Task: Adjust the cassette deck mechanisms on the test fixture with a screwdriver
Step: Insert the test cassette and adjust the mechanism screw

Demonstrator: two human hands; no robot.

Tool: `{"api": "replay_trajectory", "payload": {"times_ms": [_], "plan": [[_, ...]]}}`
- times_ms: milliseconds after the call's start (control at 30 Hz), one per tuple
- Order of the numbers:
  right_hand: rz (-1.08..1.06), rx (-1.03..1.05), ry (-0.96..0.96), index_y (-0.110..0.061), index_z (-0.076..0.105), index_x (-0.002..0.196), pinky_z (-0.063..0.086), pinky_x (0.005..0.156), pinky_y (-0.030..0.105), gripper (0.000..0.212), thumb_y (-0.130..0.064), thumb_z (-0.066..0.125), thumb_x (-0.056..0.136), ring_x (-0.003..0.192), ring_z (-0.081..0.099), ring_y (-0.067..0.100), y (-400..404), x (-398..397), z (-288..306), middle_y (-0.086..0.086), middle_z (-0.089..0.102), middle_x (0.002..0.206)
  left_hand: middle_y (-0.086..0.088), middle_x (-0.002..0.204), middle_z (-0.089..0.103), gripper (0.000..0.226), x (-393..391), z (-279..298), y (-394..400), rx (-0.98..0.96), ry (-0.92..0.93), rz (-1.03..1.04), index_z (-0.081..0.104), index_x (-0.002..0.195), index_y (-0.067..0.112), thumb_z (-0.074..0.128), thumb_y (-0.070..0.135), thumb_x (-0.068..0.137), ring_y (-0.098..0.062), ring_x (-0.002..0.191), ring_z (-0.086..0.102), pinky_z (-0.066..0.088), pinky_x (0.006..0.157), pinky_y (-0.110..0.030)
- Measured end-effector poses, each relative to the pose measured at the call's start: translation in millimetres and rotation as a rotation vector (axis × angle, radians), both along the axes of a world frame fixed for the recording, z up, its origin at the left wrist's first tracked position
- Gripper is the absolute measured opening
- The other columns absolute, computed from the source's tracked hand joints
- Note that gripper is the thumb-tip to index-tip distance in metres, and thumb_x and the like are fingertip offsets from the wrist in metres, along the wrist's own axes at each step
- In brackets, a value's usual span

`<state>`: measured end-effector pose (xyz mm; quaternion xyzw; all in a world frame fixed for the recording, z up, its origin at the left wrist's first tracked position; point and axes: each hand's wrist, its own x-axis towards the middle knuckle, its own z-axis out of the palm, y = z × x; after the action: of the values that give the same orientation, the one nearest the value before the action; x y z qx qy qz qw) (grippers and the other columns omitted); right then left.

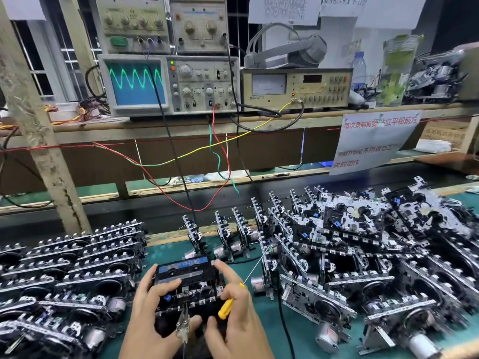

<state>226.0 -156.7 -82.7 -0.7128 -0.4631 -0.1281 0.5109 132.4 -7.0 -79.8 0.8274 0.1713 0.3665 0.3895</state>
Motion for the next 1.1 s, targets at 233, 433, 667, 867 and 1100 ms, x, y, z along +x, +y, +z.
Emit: {"api": "replay_trajectory", "payload": {"times_ms": [233, 433, 667, 867, 1100], "plan": [[-0.074, 0.100, -0.091, -0.033, 0.030, 0.106, 0.036, 0.101, 0.025, 0.052, -0.006, 0.063, 0.075, 0.152, 0.023, 0.020, -1.5, 0.0, 5.7, -0.017, 0.028, 0.161, 0.039, 0.151, 0.024, 0.069, -0.7, 1.1, -1.7, -0.007, 0.005, 0.006, 0.057, 0.105, 0.066, 0.091, 0.041, 0.051, -0.008, 0.143, 0.034, 0.034, 0.110, -0.043], [-0.064, 0.085, -0.072, -0.034, 0.029, 0.106, 0.035, 0.098, 0.013, 0.052, -0.007, 0.062, 0.076, 0.149, 0.027, 0.020, -0.5, -0.1, 5.0, -0.019, 0.028, 0.161, 0.042, 0.149, 0.024, 0.067, -1.5, 2.5, -4.0, -0.004, -0.013, 0.005, 0.058, 0.105, 0.066, 0.087, 0.044, 0.049, -0.007, 0.141, 0.035, 0.032, 0.109, -0.040], [-0.089, 0.100, -0.067, -0.033, 0.030, 0.106, 0.042, 0.087, 0.020, 0.049, -0.010, 0.060, 0.075, 0.136, 0.039, 0.016, 0.3, 1.1, 3.6, -0.019, 0.035, 0.155, 0.036, 0.152, 0.026, 0.068, -2.1, 5.0, -6.1, -0.023, -0.014, 0.001, 0.058, 0.106, 0.066, 0.087, 0.043, 0.049, -0.012, 0.144, 0.035, 0.033, 0.113, -0.045], [-0.104, 0.105, -0.056, -0.035, 0.030, 0.106, 0.040, 0.085, 0.013, 0.049, -0.012, 0.060, 0.075, 0.129, 0.045, 0.015, 0.5, 1.2, 3.4, -0.020, 0.037, 0.153, 0.033, 0.154, 0.026, 0.069, -1.9, 6.3, -5.8, -0.039, 0.002, 0.000, 0.057, 0.106, 0.067, 0.087, 0.046, 0.048, -0.010, 0.145, 0.033, 0.032, 0.115, -0.048], [-0.107, 0.099, -0.046, -0.038, 0.028, 0.106, 0.040, 0.083, 0.013, 0.048, -0.016, 0.058, 0.075, 0.126, 0.043, 0.010, 1.4, 1.6, 3.0, -0.020, 0.040, 0.150, 0.033, 0.154, 0.026, 0.071, -1.7, 6.0, -4.8, -0.063, 0.017, 0.002, 0.058, 0.107, 0.065, 0.089, 0.045, 0.047, -0.011, 0.144, 0.035, 0.034, 0.114, -0.051]]}}
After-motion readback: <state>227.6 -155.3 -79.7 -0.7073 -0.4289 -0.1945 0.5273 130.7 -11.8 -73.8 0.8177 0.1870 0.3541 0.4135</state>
